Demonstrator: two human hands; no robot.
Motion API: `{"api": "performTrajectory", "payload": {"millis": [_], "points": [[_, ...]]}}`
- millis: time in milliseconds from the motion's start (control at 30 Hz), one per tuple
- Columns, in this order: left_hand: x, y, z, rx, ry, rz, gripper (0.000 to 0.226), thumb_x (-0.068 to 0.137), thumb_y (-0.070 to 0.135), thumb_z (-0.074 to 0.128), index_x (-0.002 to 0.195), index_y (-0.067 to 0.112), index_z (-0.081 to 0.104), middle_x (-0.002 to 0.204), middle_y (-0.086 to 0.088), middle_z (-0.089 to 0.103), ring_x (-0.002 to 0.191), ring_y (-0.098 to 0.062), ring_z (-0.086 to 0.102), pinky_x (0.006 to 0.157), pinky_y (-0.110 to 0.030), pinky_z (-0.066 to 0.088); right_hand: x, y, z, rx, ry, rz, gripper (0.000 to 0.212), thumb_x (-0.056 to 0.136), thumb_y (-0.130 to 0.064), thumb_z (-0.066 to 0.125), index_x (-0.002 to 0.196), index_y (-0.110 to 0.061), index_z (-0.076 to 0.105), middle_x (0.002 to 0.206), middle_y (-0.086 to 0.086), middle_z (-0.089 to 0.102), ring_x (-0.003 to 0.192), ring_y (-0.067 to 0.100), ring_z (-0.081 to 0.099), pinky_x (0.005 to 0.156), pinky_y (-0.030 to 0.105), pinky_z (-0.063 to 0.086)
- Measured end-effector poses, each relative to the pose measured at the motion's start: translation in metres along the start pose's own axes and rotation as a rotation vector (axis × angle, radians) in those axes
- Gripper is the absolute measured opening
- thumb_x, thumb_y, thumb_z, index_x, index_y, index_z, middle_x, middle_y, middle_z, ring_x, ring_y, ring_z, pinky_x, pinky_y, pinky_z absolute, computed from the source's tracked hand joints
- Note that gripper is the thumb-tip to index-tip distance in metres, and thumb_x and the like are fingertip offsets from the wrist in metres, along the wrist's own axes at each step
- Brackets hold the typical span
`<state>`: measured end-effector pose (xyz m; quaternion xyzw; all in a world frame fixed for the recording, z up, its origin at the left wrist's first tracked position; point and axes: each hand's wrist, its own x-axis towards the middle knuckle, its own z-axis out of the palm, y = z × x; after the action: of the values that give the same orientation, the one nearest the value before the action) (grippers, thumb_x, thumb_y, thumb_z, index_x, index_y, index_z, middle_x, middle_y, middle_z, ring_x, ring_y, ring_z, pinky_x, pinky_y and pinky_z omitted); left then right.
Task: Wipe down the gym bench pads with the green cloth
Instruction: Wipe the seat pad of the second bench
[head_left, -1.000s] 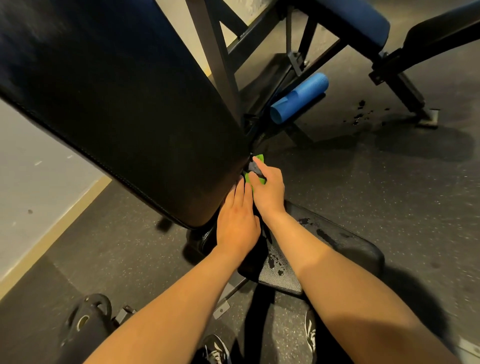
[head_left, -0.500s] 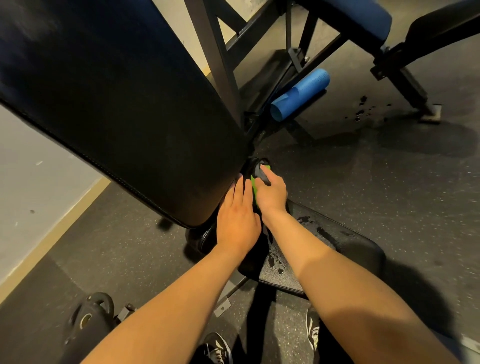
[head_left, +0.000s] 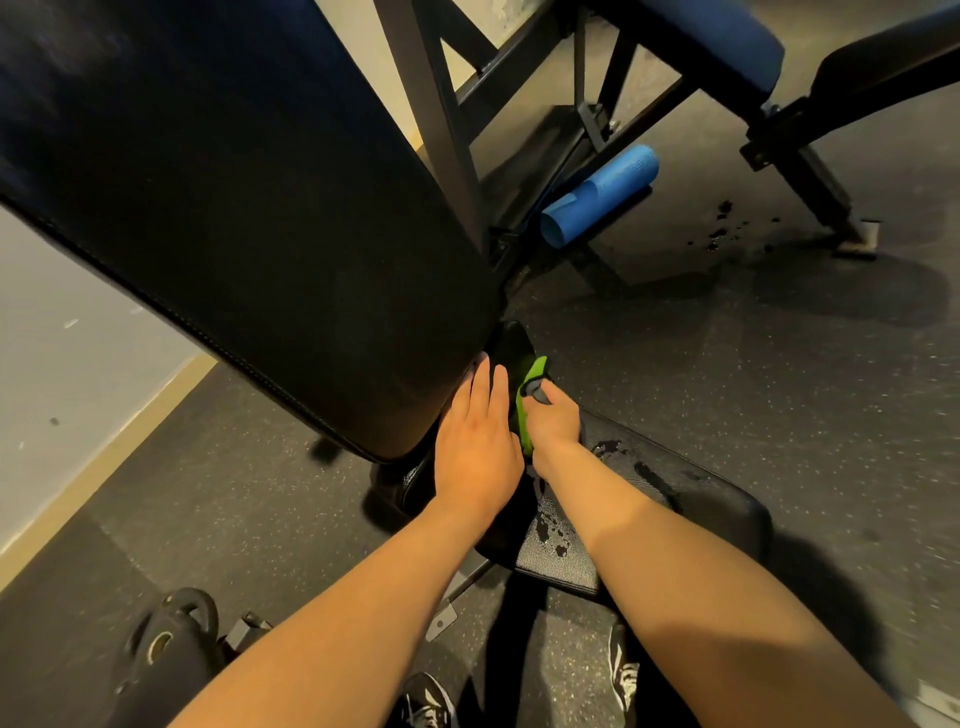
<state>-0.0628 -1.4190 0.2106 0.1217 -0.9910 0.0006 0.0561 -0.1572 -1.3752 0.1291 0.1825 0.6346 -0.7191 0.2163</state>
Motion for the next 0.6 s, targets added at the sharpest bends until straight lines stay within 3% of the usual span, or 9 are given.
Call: {"api": "performTrajectory", "payload": {"millis": [100,300,367,467,500,567,600], "points": [[0.0,0.0,0.001,-0.017,0.0,0.003,0.078,0.098,0.024,0.048,0.16,0.01,0.005,0.168,-0.011,-0.004,0.155,-0.022,-0.002,0.125,-0.032,0.002,-0.011,-0.023,0.004,-0.112,0.003,-0.222,0.043,0.099,-0.009,0.054,0.141,-0.02,0.055,0.141,0.004,0.052,0.129,0.021,0.05,0.099,0.023,0.039],[0.003,-0.003,0.006,-0.004,0.02,0.02,0.082,0.093,0.023,0.052,0.16,0.009,0.007,0.167,-0.013,0.005,0.155,-0.024,0.004,0.127,-0.037,0.005,-0.016,-0.053,0.009,-0.192,-0.058,-0.593,0.041,0.099,-0.012,0.054,0.138,-0.025,0.058,0.125,-0.006,0.05,0.114,0.004,0.051,0.098,0.015,0.04],[0.003,-0.003,0.006,-0.015,0.023,0.018,0.081,0.094,0.024,0.051,0.16,0.009,0.007,0.168,-0.012,0.003,0.155,-0.024,0.002,0.126,-0.035,0.0,-0.008,-0.044,0.012,-0.175,-0.013,-0.556,0.036,0.101,-0.016,0.053,0.136,-0.023,0.059,0.123,-0.004,0.05,0.11,0.003,0.051,0.096,0.015,0.04],[0.002,-0.002,0.006,-0.005,0.011,0.013,0.078,0.096,0.025,0.046,0.16,0.009,0.006,0.168,-0.013,-0.003,0.155,-0.024,-0.001,0.124,-0.034,-0.002,0.008,-0.022,0.014,-0.207,0.049,-0.393,0.012,0.099,-0.019,0.051,0.103,-0.019,0.062,0.118,0.012,0.059,0.101,0.015,0.058,0.087,0.026,0.046],[0.001,-0.002,0.006,0.002,0.006,0.01,0.077,0.097,0.025,0.045,0.16,0.009,0.005,0.167,-0.013,-0.005,0.155,-0.024,-0.002,0.124,-0.034,-0.001,0.013,-0.015,0.013,-0.239,0.048,-0.339,0.012,0.099,-0.018,0.05,0.101,-0.019,0.062,0.118,0.015,0.061,0.102,0.02,0.06,0.088,0.031,0.049],[0.002,-0.002,0.004,0.019,-0.009,0.009,0.076,0.099,0.026,0.044,0.16,0.009,0.002,0.167,-0.013,-0.008,0.155,-0.024,-0.004,0.126,-0.035,0.002,0.021,-0.004,0.009,-0.267,0.023,-0.214,0.029,0.1,-0.018,0.049,0.126,-0.018,0.063,0.133,0.013,0.058,0.117,0.028,0.058,0.099,0.041,0.05],[0.001,-0.002,0.004,0.028,-0.015,0.011,0.076,0.099,0.027,0.044,0.16,0.01,0.001,0.167,-0.013,-0.009,0.155,-0.025,-0.005,0.126,-0.036,0.003,0.019,-0.005,0.007,-0.254,0.015,-0.153,0.039,0.101,-0.017,0.049,0.14,-0.017,0.055,0.142,0.011,0.052,0.125,0.03,0.053,0.105,0.044,0.046]]}}
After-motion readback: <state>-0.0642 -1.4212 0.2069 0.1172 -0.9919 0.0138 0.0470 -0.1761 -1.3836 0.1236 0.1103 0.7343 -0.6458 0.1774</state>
